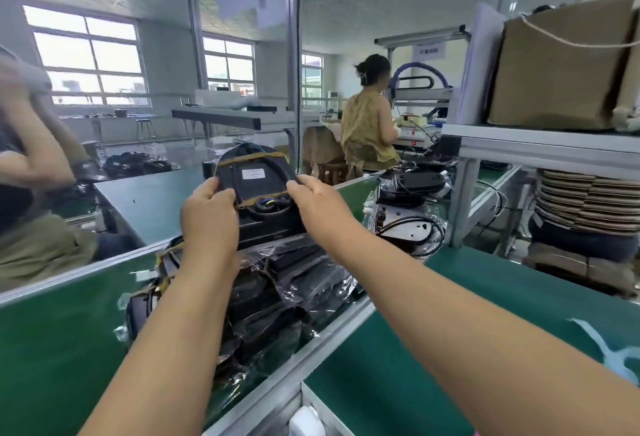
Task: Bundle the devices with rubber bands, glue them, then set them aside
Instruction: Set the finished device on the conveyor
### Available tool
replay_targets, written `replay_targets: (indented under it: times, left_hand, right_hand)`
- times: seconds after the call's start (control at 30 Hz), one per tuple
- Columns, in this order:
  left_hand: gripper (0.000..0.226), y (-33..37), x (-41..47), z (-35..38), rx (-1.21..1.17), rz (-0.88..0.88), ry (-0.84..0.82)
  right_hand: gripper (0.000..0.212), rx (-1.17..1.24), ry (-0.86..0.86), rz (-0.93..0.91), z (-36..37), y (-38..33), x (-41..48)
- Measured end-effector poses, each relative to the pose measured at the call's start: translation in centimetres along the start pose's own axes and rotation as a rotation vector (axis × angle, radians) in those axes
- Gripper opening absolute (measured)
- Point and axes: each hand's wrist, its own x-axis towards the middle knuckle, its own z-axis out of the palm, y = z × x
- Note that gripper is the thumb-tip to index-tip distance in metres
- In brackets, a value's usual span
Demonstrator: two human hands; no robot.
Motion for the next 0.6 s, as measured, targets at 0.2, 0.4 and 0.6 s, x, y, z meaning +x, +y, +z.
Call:
replay_targets:
  times: [0.2, 0.4, 0.6]
  left_hand:
    - [0.022, -1.7, 3.0, -1.8, 0.053, -0.058, 0.014]
    - [0.04, -4.0, 4.2, -2.0, 0.067, -0.101, 0.103]
    - [0.029, -5.4, 4.6, -1.9, 0.289, -0.013, 0.123]
  right_hand:
    - [0.044, -0.059, -0.122, 0.062, 3.5, 1.3, 3.5]
    - [0.045, -0.138, -0.125, 0.043, 4.7, 2.6, 4.5]
    - [0.044, -0.368, -0.03, -0.01, 6.1, 3.3, 5.2]
